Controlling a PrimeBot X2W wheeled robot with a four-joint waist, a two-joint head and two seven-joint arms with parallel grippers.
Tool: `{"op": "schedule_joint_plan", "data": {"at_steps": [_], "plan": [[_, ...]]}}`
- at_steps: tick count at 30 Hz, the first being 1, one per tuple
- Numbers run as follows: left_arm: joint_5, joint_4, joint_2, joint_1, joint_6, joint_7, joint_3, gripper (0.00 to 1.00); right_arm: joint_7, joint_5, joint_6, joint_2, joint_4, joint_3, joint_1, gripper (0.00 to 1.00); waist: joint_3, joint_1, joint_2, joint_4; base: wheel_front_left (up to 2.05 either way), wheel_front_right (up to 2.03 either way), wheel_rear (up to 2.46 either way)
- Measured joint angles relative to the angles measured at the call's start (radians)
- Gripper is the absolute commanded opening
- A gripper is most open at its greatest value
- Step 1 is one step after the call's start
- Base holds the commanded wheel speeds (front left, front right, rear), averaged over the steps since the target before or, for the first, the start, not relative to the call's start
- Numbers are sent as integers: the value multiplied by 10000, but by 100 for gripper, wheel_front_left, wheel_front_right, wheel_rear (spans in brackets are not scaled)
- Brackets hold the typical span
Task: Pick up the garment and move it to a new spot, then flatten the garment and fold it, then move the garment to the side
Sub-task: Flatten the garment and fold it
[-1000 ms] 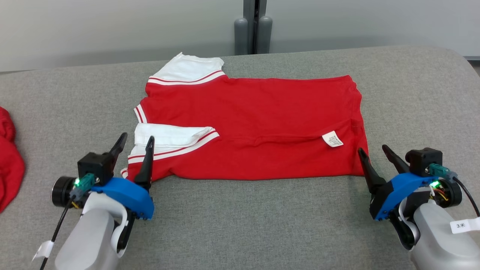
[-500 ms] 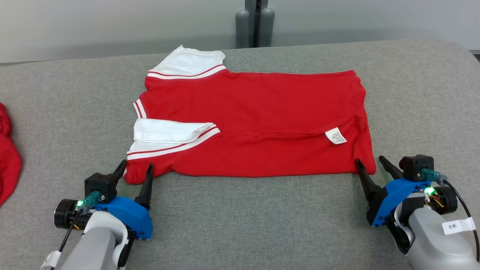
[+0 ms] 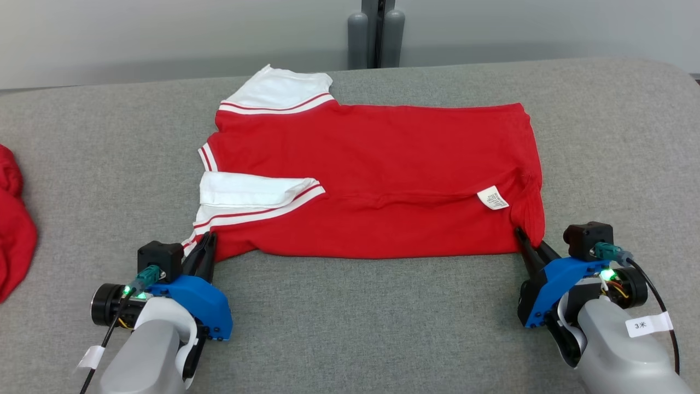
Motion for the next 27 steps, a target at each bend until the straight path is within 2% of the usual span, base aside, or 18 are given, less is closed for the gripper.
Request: {"op": "schedule_joint_plan", "data": {"at_steps": [5,15,20,21,22,23,27], "plan": [[-82,-447,73,256,0,0,163,0,-67,113,0,-94,-378,-90,334,0,-383,-1,0,107,0,0,0],[25,-1889,171,2140,8,2,738,0,-79,385,2,-362,-1933,-384,2100,0,-1222,-3,-1,246,0,0,0],[259,-2153,127,2384,54,2,765,0,-79,462,2,-481,-2069,-422,2367,0,-1293,-2,-1,272,0,0,0],[255,-2188,71,2381,54,0,800,9,-79,477,2,-479,-2059,-422,2368,43,-1292,-1,-1,262,0,0,0],[261,-2194,21,2378,61,2,819,62,-79,483,2,-476,-2052,-422,2363,100,-1282,-2,-1,247,0,0,0],[284,-2222,-13,2364,65,2,859,100,-79,500,2,-466,-1996,-418,2341,100,-1267,-2,-1,221,0,0,0],[453,-2600,-77,2271,167,2,1143,100,-79,564,0,-453,-1956,-614,2208,100,-1213,-1,-1,126,0,0,0]]}}
